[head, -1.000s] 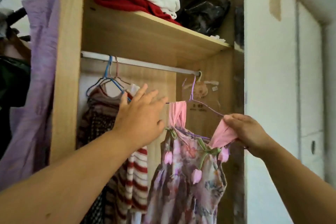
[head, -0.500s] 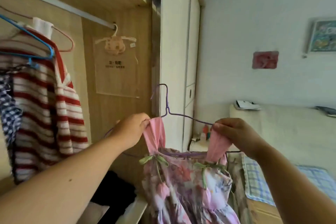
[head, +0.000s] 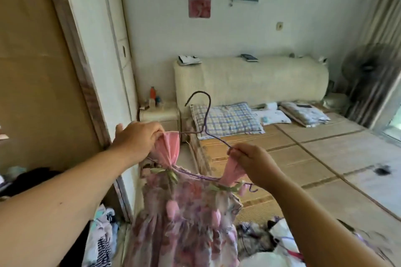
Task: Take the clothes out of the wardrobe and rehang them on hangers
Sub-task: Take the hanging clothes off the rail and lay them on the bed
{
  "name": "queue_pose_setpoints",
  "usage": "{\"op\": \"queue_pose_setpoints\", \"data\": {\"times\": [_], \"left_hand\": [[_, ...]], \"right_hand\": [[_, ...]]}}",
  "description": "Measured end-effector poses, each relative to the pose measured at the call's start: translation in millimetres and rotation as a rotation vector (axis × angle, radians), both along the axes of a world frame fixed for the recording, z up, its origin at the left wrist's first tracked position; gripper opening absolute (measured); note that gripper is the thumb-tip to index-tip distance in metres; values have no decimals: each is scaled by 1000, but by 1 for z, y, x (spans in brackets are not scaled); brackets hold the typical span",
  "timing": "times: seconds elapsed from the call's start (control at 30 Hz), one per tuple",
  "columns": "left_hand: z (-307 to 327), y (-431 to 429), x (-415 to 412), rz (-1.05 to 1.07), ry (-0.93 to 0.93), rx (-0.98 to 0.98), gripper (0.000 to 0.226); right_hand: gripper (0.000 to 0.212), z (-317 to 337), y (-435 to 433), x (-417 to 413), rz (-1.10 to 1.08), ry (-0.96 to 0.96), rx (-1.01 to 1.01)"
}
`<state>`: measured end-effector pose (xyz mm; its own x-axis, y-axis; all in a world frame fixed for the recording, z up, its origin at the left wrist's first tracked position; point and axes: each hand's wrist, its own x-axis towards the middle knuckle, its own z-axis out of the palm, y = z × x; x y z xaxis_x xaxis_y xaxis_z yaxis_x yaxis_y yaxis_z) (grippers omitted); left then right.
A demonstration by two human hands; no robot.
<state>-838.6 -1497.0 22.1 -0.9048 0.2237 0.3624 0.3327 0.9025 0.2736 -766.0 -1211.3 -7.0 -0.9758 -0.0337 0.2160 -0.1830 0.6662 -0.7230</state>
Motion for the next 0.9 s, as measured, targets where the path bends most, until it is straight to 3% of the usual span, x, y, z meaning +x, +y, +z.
{"op": "queue_pose_setpoints", "data": {"times": [0.13, 0.43, 0.73, 0.9], "left_hand": [[-26, 52, 11, -155, -108, -118, 20], [-106, 273, 23, -508, -321, -141, 20], [-165, 475, 19, -564, -332, -232, 27], [-226, 536, 8, -519, -401, -381, 20]], "right_hand": [[22, -41, 51, 45, -120, -106, -73], [26, -108, 216, 142, -504, -256, -171], [17, -186, 374, 152, -733, -360, -280], [12, -251, 426, 134, -774, -583, -149]]}}
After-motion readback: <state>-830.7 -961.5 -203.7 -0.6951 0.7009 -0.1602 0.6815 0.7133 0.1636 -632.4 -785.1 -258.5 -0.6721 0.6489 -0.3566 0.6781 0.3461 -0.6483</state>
